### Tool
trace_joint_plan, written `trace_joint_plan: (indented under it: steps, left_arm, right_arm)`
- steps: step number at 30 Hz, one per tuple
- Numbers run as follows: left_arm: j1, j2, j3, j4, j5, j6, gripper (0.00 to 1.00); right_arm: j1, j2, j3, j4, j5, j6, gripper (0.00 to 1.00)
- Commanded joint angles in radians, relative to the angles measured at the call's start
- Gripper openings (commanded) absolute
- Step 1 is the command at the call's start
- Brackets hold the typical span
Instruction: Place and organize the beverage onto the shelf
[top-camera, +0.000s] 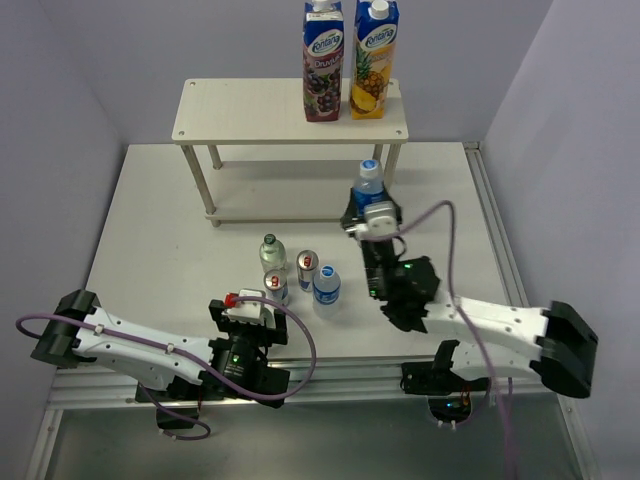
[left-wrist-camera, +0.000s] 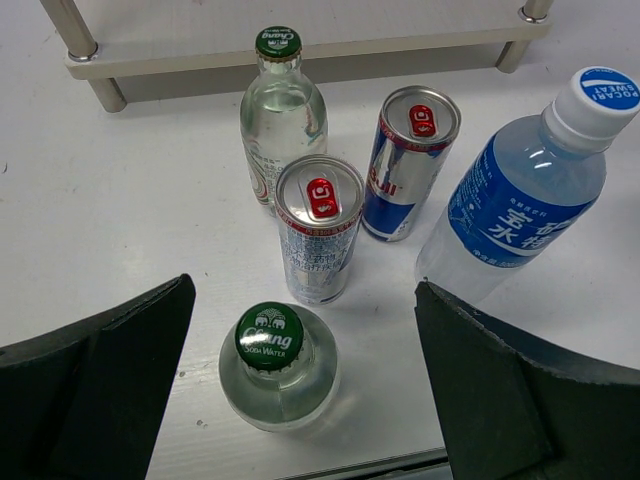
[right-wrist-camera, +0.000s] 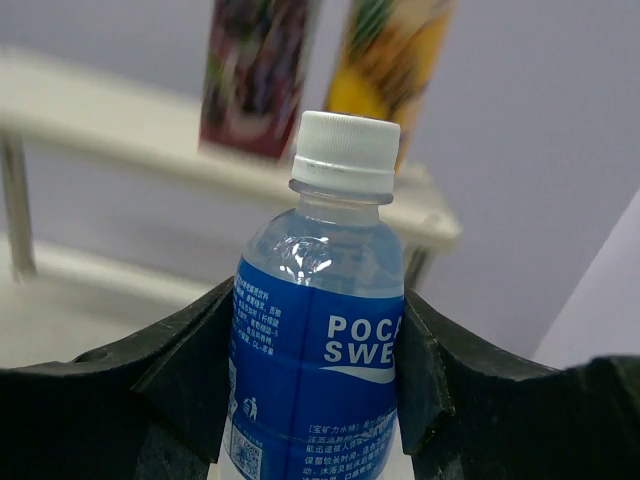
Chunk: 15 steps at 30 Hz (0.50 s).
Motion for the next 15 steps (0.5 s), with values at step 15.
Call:
trace_joint_plan:
  steps: [15]
  left_arm:
    - [0.005,0.002,0.034,-0.038,-0.028,0.015,0.99]
  right_arm:
    - [-0.329,0.461,0.101,0.640,-0.084,0.281,0.00]
